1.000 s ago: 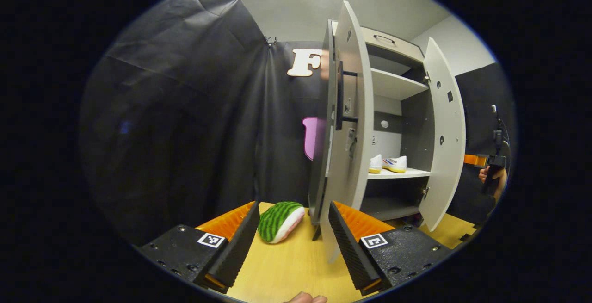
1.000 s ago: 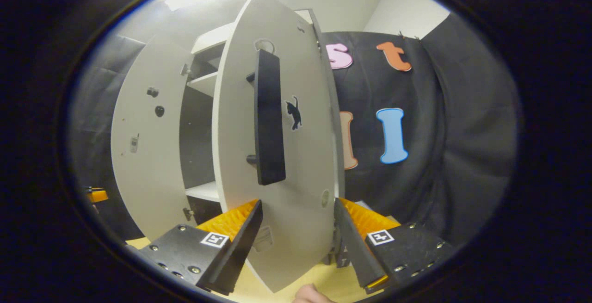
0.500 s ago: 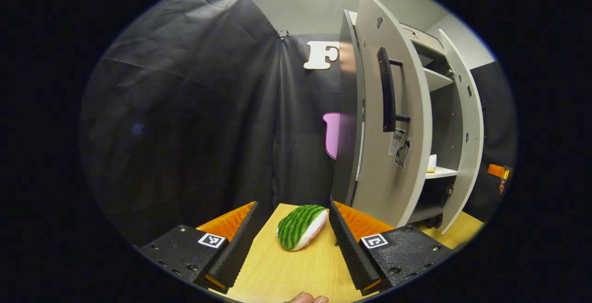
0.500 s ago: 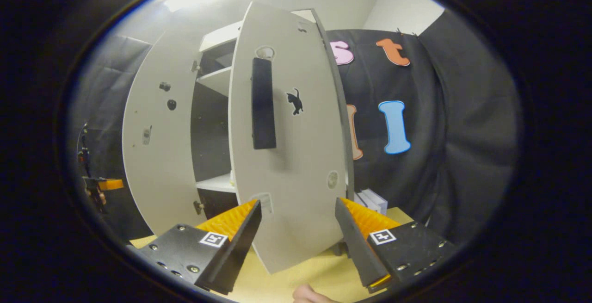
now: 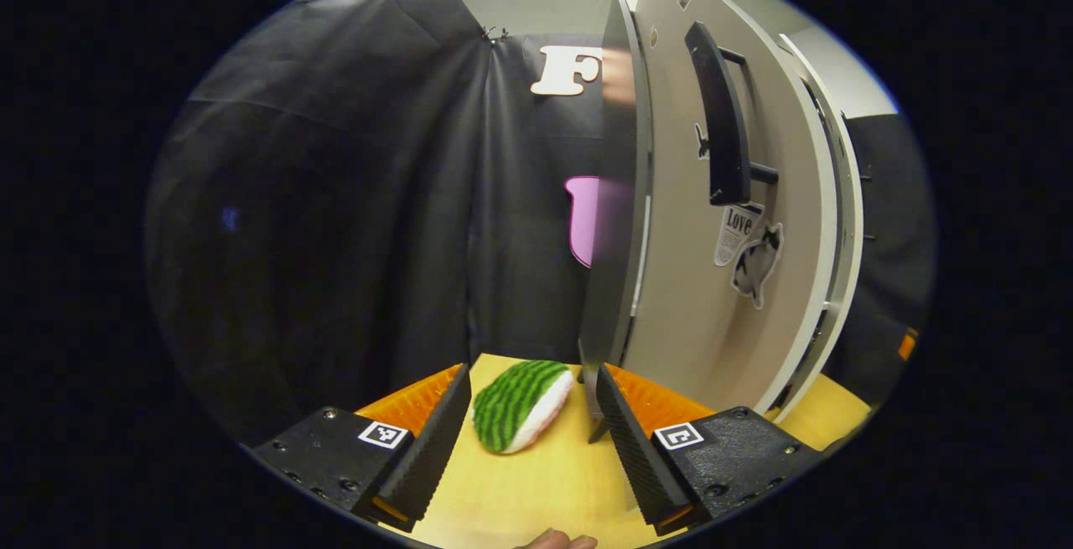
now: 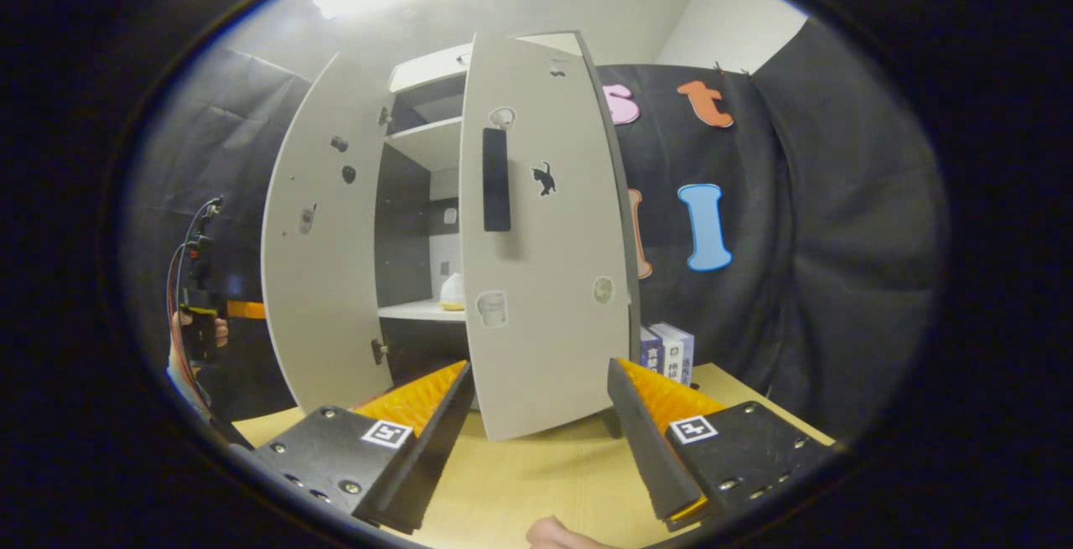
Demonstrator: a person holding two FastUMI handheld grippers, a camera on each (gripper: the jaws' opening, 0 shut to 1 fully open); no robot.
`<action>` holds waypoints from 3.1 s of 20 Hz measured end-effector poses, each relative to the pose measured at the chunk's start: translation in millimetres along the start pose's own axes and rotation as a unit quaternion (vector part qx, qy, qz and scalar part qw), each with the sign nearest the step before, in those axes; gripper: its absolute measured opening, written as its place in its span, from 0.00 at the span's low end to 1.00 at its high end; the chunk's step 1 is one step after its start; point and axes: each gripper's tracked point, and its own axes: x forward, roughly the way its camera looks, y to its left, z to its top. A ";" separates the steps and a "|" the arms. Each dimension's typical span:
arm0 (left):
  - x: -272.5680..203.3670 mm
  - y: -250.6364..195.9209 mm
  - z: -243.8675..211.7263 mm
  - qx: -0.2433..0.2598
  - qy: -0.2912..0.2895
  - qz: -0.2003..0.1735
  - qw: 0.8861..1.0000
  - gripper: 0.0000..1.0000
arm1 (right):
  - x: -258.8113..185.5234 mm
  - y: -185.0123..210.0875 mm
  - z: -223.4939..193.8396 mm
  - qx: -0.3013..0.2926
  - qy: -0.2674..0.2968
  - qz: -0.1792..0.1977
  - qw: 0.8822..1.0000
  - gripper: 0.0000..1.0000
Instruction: Grab one shoe with the right hand and put it into the shoe cabinet, grab the other shoe with the left hand and put it into the shoe cabinet; then close the right door with the right hand and the left door with the left hand.
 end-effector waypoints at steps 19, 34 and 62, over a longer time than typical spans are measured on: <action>13.0 -108.0 -7.4 0.048 -0.010 -0.024 0.999 0.88 | -51.2 -12.4 -4.5 -0.006 -0.010 -0.025 1.000 0.93; 61.1 -254.3 -27.9 0.017 0.037 -0.113 0.993 0.89 | -53.9 -54.7 -13.6 0.006 0.003 -0.080 0.997 0.96; -133.1 -227.7 -37.9 0.045 -0.032 -0.100 0.993 0.88 | -62.3 -25.3 20.0 -0.026 -0.035 -0.066 0.997 0.96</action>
